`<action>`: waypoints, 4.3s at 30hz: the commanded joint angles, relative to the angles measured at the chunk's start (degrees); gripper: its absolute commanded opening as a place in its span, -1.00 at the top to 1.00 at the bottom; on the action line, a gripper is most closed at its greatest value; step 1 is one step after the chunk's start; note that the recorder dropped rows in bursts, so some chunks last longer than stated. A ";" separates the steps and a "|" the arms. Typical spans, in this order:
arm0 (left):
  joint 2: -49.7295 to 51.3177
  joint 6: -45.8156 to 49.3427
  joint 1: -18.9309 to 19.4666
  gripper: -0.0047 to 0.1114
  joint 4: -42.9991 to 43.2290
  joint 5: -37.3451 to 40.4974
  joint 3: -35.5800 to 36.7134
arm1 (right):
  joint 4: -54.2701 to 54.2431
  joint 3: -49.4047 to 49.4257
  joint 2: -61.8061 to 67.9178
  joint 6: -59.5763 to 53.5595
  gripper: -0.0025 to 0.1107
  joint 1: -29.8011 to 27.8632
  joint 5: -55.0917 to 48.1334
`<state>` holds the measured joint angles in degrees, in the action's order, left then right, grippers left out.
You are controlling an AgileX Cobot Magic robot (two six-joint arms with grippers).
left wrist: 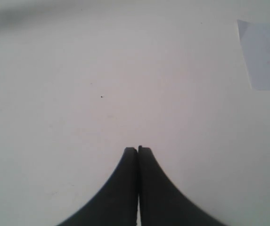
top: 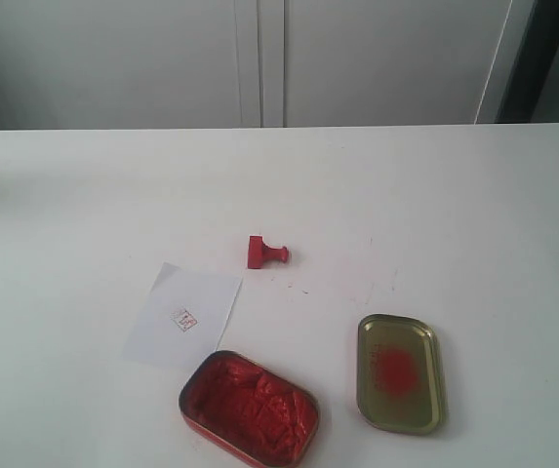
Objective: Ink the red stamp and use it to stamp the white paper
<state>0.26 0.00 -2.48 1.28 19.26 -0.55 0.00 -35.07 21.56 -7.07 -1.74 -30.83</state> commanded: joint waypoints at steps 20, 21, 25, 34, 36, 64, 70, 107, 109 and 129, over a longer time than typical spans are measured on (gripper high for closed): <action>-0.26 0.00 -0.01 0.92 0.08 0.97 0.55 | 0.00 20.99 -20.47 -0.30 0.96 0.05 1.10; -0.26 0.00 -0.01 0.92 0.08 0.97 0.55 | 0.00 21.68 -21.35 -0.30 0.96 0.05 1.10; -0.26 0.00 -0.01 0.92 0.08 0.97 0.55 | 0.00 24.31 -21.56 -0.30 0.96 0.05 1.39; -0.26 0.00 -0.01 0.92 0.08 0.97 0.55 | 0.00 28.81 -21.56 -0.30 0.96 0.05 5.90; -0.26 0.00 -0.01 0.92 0.08 0.97 0.55 | 0.00 29.92 -21.56 -0.30 0.96 0.05 6.38; -0.26 0.00 -0.01 0.92 0.08 0.97 0.55 | 0.00 31.12 -21.56 0.29 0.96 0.05 7.16; -0.26 0.00 -0.01 0.92 0.08 0.97 0.55 | 0.00 31.12 -21.56 0.28 0.96 1.71 7.14; -0.26 0.00 -0.01 0.92 0.08 0.97 0.55 | 0.00 32.12 -21.56 8.48 0.96 2.99 8.26; -0.26 0.00 -0.01 0.92 0.08 0.97 0.55 | 0.00 33.89 -21.56 8.48 0.96 2.99 9.59; -0.26 0.00 -0.01 0.92 0.08 0.97 0.55 | 3.27 35.07 -21.56 8.48 0.96 2.99 11.03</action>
<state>0.26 0.00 -2.48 1.28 19.26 -0.55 2.88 -0.27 0.31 1.16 1.17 -19.84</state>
